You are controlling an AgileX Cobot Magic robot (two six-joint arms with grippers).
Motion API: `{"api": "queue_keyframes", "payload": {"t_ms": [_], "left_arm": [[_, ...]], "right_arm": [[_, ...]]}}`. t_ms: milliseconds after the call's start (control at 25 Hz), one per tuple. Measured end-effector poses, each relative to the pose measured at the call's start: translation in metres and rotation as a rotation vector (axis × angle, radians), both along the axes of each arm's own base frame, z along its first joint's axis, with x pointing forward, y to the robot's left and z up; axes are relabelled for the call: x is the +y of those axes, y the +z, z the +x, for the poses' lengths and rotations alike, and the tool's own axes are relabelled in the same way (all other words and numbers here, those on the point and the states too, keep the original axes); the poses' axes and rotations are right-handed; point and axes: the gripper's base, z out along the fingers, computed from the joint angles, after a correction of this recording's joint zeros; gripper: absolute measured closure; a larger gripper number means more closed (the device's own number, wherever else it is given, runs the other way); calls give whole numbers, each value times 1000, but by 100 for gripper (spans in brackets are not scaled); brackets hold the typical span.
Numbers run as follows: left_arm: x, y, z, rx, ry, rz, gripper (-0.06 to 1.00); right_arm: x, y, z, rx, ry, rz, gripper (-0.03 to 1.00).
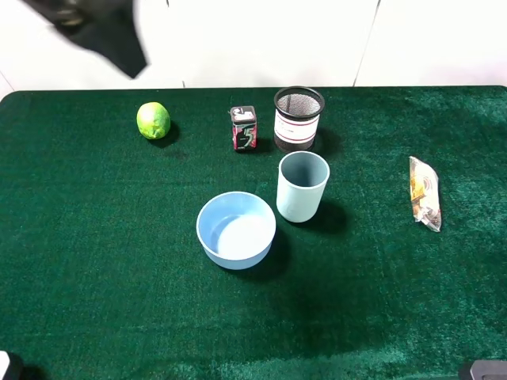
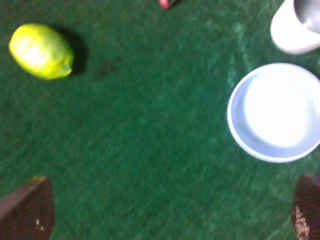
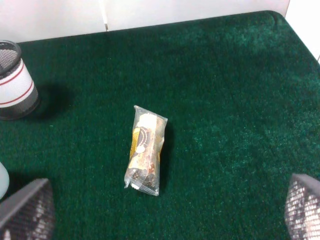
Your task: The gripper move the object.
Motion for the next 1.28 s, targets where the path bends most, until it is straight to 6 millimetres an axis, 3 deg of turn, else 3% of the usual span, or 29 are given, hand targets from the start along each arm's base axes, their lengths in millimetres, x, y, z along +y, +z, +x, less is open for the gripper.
{"api": "queue_keyframes", "payload": {"t_ms": [40,360,760,960,1280], "left_arm": [[15,6,-15,-33,2,-6,-2],[71,12,-78,-134,8,-63,-2],[125,8,-141,-273,10,-178,-2],[146,-5,-161,-328,50,-193,-2],[165,-46,-192,-357,281,-217,-2]], "right_arm": [[0,0,0,0,0,0,28],[0,0,0,0,0,0,28],[0,0,0,0,0,0,28],[0,0,0,0,0,0,28],[0,0,0,0,0,0,28]]}}
